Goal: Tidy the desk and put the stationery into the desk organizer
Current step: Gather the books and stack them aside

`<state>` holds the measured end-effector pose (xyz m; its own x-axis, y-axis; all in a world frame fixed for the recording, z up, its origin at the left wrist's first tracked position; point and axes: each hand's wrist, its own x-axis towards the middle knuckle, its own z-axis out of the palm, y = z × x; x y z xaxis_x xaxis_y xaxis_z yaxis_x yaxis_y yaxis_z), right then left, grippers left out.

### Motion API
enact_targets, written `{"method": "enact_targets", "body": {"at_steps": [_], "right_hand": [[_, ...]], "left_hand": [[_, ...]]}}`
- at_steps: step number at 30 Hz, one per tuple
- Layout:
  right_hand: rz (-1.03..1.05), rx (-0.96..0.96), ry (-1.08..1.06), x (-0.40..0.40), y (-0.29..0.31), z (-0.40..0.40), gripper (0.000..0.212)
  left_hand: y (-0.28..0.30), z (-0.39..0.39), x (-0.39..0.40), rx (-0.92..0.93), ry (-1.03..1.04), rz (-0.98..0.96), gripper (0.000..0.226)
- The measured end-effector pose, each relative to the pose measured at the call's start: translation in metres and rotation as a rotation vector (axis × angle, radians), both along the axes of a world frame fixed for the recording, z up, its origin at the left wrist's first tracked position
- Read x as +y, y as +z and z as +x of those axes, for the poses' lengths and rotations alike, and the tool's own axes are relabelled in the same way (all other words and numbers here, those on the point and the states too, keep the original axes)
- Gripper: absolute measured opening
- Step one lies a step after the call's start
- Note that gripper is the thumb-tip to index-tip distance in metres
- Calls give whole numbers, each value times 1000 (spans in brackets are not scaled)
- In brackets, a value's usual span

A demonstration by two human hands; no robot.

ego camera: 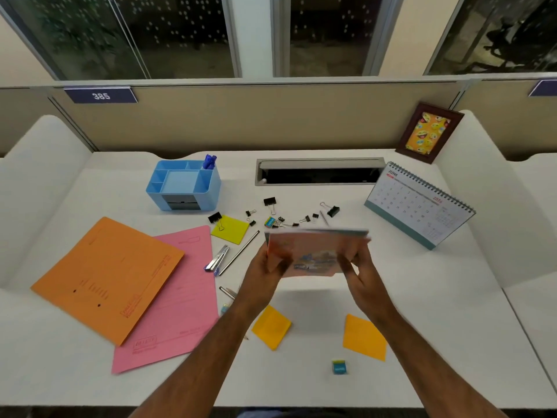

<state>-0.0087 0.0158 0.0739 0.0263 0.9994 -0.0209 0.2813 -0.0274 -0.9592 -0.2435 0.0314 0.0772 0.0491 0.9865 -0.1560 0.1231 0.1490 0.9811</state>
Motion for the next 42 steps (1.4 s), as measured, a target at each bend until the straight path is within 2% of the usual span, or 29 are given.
{"method": "enact_targets", "body": {"at_steps": [4, 9, 14, 21, 29, 33, 42], "right_hand": [[-64, -24, -28, -13, -26, 2, 25], [-66, -45, 3, -16, -34, 0, 32], [-55, -98, -23, -12, -33, 4, 22], [-28, -93, -39, -11, -35, 2, 31], [-85, -112, -48, -5, -46, -3, 40], [-119, -132, -46, -4, -48, -2, 37], [-151, -137, -16, -3, -57, -2, 44]], "left_hand": [[-26, 1, -4, 99, -69, -77, 30], [-41, -1, -5, 72, -78, -149, 33], [-39, -3, -2, 89, -71, -99, 31], [-27, -1, 4, 109, -120, 74, 30], [-34, -2, 2, 90, -98, 35, 29], [-38, -2, 3, 88, -96, 10, 28], [-42, 3, 4, 69, -65, -26, 30]]}}
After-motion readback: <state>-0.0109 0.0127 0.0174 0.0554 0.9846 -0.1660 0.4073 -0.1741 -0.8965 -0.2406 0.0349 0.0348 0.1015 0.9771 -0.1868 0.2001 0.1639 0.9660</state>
